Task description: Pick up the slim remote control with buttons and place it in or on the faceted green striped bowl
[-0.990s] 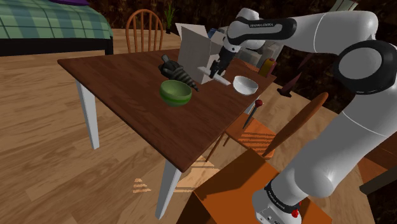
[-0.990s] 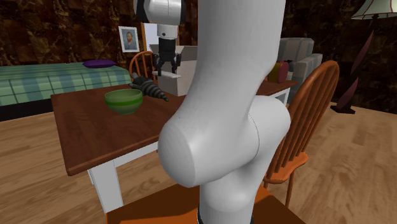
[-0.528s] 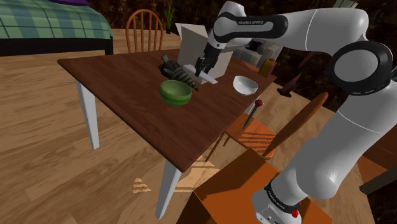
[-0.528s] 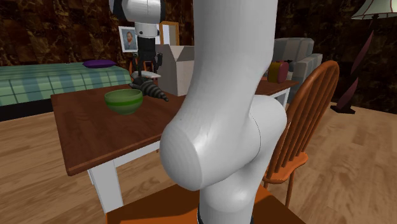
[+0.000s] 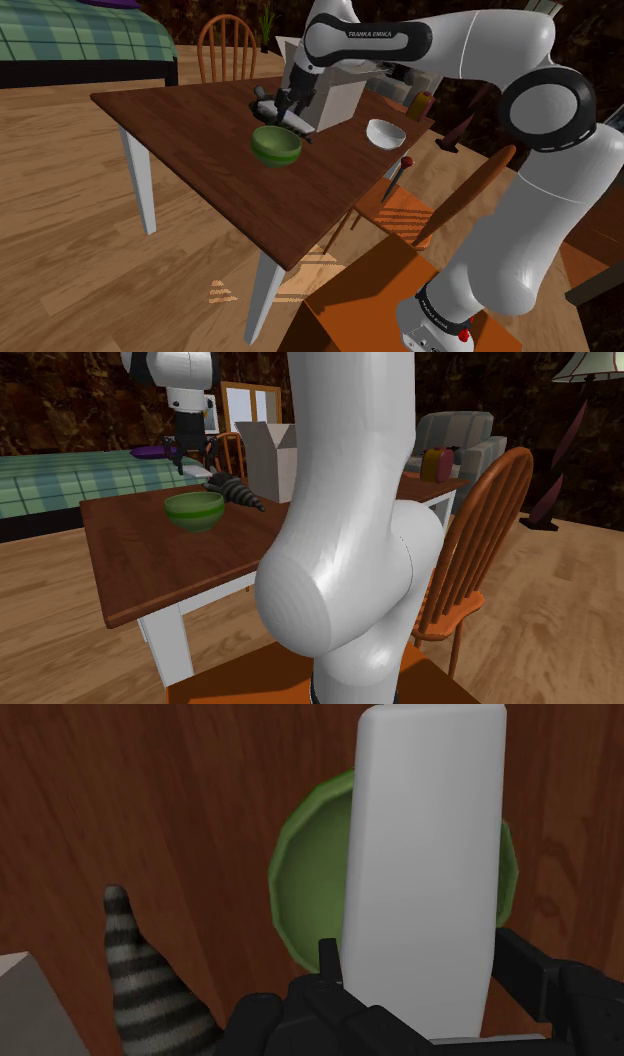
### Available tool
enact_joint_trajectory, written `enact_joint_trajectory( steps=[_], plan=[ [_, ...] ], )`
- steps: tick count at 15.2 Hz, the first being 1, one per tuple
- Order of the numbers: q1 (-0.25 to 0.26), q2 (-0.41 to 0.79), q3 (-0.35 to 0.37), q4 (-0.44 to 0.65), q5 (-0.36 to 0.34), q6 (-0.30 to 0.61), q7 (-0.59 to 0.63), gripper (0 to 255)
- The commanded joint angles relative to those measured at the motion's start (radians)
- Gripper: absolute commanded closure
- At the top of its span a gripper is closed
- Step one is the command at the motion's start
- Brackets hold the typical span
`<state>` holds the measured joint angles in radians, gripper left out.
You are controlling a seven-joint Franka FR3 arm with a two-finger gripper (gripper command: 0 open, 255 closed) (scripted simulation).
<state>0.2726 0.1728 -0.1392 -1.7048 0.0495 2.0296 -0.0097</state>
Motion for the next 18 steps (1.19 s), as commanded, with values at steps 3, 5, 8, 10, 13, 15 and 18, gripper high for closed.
enact_joint_trajectory(
  steps=[3, 5, 8, 10, 13, 15, 18],
  plan=[
    [0.010, 0.018, 0.007, -0.009, -0.001, 0.028, 0.018, 255],
    [0.010, 0.023, 0.007, -0.030, 0.000, 0.054, 0.017, 255],
    [0.010, 0.031, 0.008, -0.059, 0.002, 0.091, 0.015, 255],
    [0.010, 0.038, 0.008, -0.078, 0.004, 0.116, 0.014, 255],
    [0.010, 0.049, 0.009, -0.103, 0.007, 0.153, 0.012, 255],
    [0.010, 0.054, 0.009, -0.113, 0.008, 0.168, 0.011, 255],
    [0.010, 0.054, 0.009, -0.113, 0.008, 0.168, 0.011, 255]
  ],
)
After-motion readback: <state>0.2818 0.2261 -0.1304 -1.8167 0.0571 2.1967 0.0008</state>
